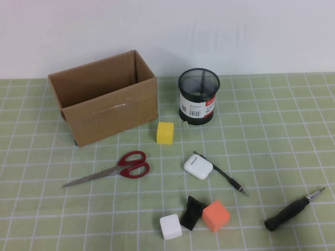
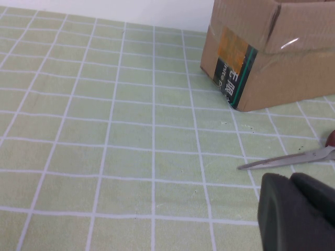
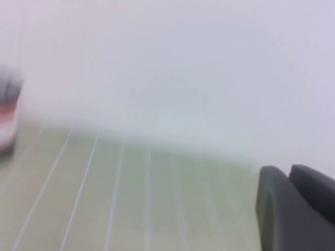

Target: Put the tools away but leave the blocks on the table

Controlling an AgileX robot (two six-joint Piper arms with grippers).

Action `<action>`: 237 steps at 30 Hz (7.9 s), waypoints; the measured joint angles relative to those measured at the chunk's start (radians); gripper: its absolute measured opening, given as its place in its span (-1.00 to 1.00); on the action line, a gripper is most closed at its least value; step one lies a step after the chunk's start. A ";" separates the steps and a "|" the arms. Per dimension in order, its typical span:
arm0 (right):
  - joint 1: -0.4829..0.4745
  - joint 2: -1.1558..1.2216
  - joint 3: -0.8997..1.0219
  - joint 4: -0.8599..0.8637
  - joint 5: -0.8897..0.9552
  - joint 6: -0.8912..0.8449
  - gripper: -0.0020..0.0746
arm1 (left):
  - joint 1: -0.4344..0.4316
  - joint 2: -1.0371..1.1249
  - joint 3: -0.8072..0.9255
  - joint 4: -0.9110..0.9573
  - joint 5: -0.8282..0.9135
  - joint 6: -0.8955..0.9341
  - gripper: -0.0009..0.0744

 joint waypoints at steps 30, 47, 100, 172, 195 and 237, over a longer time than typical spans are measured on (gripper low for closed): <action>0.000 -0.002 -0.078 0.109 -0.812 0.544 -0.97 | 0.000 0.000 0.000 0.000 0.000 0.000 -0.99; -0.002 0.314 -0.724 -0.031 0.319 0.672 -0.97 | 0.000 0.000 0.000 0.000 0.000 0.000 -0.99; 0.256 1.448 -0.746 0.133 0.558 0.817 0.06 | 0.000 0.000 0.000 0.000 0.000 0.000 -0.99; 0.504 1.810 -1.052 -0.142 -0.740 0.360 -0.56 | 0.000 0.000 0.000 0.000 0.000 0.000 -0.99; 0.504 2.074 -1.276 -0.127 -0.650 0.326 -0.57 | 0.000 0.000 0.000 0.000 0.000 0.000 -0.99; 0.504 1.859 -1.277 -0.064 0.813 0.186 -0.25 | 0.000 0.000 0.000 0.000 0.000 0.000 -0.99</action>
